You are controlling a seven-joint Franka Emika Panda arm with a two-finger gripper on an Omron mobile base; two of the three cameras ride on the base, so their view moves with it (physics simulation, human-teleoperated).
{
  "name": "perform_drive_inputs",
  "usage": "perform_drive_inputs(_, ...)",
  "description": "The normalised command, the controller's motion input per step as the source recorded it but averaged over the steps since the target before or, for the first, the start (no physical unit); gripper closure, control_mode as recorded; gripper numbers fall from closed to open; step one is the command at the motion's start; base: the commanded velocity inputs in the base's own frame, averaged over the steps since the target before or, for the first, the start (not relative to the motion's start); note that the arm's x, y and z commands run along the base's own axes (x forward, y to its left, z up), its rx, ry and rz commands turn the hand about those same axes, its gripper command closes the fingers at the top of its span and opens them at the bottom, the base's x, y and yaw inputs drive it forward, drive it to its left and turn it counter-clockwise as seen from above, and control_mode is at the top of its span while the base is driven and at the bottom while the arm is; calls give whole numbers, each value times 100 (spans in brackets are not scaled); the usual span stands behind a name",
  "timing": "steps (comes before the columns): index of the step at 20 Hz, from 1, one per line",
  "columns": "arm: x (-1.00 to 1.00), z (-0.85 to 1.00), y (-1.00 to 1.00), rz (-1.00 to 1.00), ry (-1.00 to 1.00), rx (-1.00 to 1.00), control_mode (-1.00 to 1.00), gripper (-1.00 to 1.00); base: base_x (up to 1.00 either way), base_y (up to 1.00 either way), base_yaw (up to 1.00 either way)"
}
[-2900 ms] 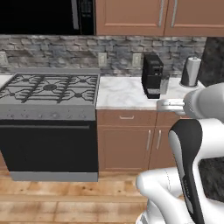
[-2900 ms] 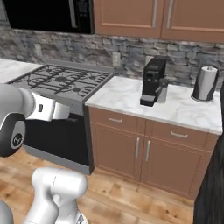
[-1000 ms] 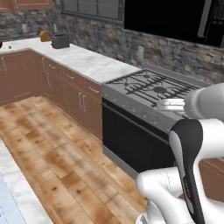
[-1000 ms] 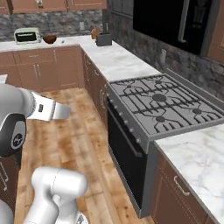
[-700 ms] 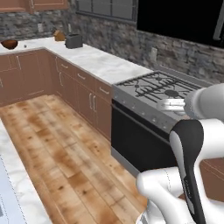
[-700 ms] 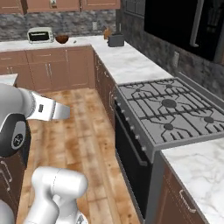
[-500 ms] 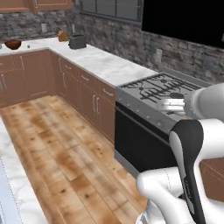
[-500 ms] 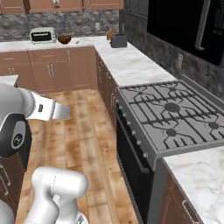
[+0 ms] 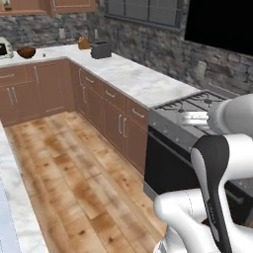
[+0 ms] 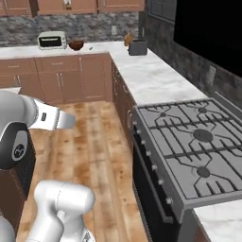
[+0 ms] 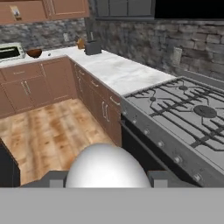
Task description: Pick the egg and butter from the fridge and place them by the bowl for mixing.
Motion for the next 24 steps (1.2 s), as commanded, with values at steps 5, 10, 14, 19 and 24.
perform_drive_inputs(5,0,0,0,0,0,0,100,100,74,0,17)
perform_drive_inputs(10,0,0,0,0,0,0,100,100,77,0,15)
perform_drive_inputs(14,0,0,0,0,0,0,100,100,77,0,19)
perform_drive_inputs(19,0,0,0,0,0,0,100,100,82,0,14)
perform_drive_inputs(24,0,0,0,0,0,0,100,100,82,0,13)
